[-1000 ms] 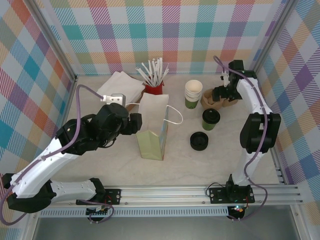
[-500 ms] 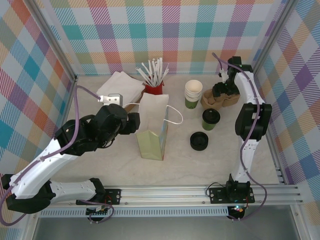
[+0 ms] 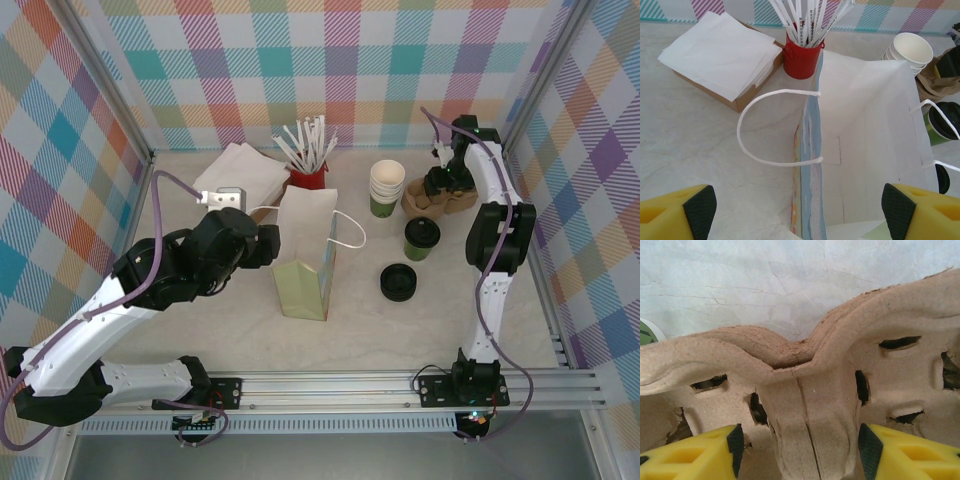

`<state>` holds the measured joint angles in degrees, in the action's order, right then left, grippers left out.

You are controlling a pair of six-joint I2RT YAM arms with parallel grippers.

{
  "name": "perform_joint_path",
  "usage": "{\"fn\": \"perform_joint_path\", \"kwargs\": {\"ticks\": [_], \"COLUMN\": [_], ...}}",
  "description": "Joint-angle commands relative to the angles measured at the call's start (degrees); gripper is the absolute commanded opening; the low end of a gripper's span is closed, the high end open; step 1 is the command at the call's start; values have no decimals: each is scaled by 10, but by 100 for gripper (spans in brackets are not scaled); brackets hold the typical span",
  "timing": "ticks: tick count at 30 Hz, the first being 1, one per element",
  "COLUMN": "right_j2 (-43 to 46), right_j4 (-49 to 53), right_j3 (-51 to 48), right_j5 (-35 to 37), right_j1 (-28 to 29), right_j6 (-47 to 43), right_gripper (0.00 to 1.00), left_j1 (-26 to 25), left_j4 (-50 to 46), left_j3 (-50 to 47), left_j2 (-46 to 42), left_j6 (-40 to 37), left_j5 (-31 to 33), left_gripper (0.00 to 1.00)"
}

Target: Pack the takeout coffee

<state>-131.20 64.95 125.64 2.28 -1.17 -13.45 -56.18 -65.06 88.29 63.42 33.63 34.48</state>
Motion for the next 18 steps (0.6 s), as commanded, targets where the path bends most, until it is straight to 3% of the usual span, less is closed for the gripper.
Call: {"fn": "perform_joint_path", "kwargs": {"ticks": [1, 18], "right_j2": [-12, -12], "right_j4": [20, 30], "right_j3": [24, 45], "right_j5": [-12, -2], "right_j1": [-3, -4], "right_j6": [-11, -12], "right_gripper": [60, 42], "left_j1": [-4, -4], "left_j4": [-12, -9], "left_j3": [6, 18], "left_j2": [3, 16], "left_j6": [-2, -11], "left_j5": [17, 14], "left_gripper": [89, 90]}}
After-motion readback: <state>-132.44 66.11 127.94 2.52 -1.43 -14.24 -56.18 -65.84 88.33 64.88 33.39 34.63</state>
